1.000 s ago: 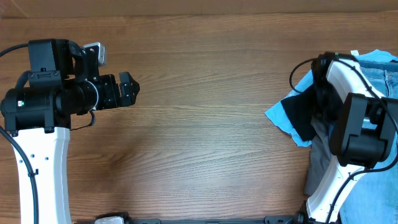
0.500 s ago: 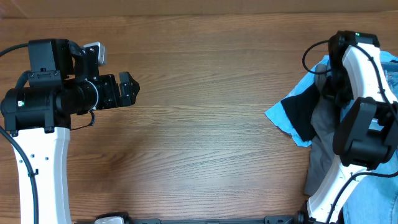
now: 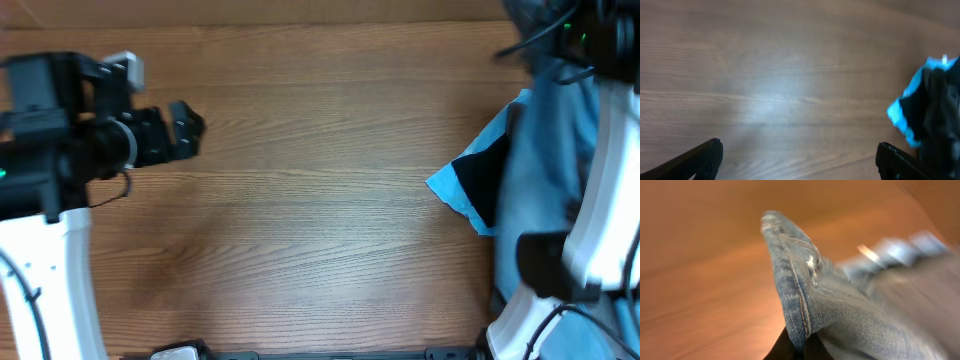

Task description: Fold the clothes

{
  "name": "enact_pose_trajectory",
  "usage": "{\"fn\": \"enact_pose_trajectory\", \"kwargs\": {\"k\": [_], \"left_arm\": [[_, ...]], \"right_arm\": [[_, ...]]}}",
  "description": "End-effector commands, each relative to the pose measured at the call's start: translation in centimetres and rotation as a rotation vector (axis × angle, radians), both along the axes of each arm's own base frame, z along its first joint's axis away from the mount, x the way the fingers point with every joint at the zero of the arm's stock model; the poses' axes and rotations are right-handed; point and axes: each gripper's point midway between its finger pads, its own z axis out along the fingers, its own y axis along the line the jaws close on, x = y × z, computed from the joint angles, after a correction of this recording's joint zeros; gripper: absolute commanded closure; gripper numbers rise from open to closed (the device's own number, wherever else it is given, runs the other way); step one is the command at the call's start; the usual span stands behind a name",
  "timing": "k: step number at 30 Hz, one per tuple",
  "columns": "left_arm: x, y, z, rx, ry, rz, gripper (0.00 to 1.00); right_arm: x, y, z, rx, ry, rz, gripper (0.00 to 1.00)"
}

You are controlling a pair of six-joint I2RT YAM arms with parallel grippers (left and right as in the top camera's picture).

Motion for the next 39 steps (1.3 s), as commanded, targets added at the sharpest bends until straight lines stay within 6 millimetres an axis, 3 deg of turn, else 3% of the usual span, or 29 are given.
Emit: {"fn": "enact_pose_trajectory", "kwargs": {"k": [1, 4, 5, 7, 8, 12, 18, 22, 25, 33, 39], "left_arm": [[-0.8, 2.0, 5.7, 0.016, -0.148, 0.082, 0.0], [-2.2, 3.6, 9.6, 0.048, -0.244, 0.14, 0.0], [-2.7, 3.9, 10.6, 0.066, -0.274, 0.148, 0.0], [-3.7, 4.4, 12.3, 0.098, -0.32, 0.161, 0.0], [-4.3, 4.4, 13.2, 0.113, -0.342, 0.163, 0.0], [-5.4, 4.2, 14.8, 0.139, -0.391, 0.164, 0.0], [-5.2, 3.8, 13.5, 0.132, -0.341, 0.135, 0.0], [-2.9, 2.8, 10.3, 0.113, -0.225, 0.053, 0.0], [-0.1, 1.6, 6.5, 0.102, -0.11, -0.039, 0.0], [10.8, -1.8, -7.2, 0.099, 0.172, -0.231, 0.01], [17.6, -1.8, -17.1, 0.129, 0.254, -0.24, 0.0]], "right_arm": [[-3.4, 10.0, 4.8, 0.095, -0.146, 0.321, 0.96], [-6.7, 19.0, 4.8, 0.099, -0.144, 0.574, 0.96], [-7.9, 21.5, 4.5, 0.072, -0.141, 0.655, 0.92], [-9.9, 25.0, 3.7, -0.011, -0.136, 0.741, 0.6], [-10.5, 25.8, 3.5, -0.056, -0.141, 0.742, 0.54], [-11.4, 26.0, 4.2, -0.164, -0.196, 0.682, 0.39], [-11.3, 23.1, 5.5, -0.123, -0.214, 0.588, 0.38], [-11.5, 20.9, 6.8, -0.075, -0.241, 0.523, 0.37], [-11.7, 19.6, 7.5, -0.009, -0.249, 0.459, 0.37], [-12.2, 19.4, 7.8, 0.102, -0.23, 0.477, 0.37], [-12.3, 19.6, 7.7, 0.113, -0.224, 0.49, 0.37]]}}
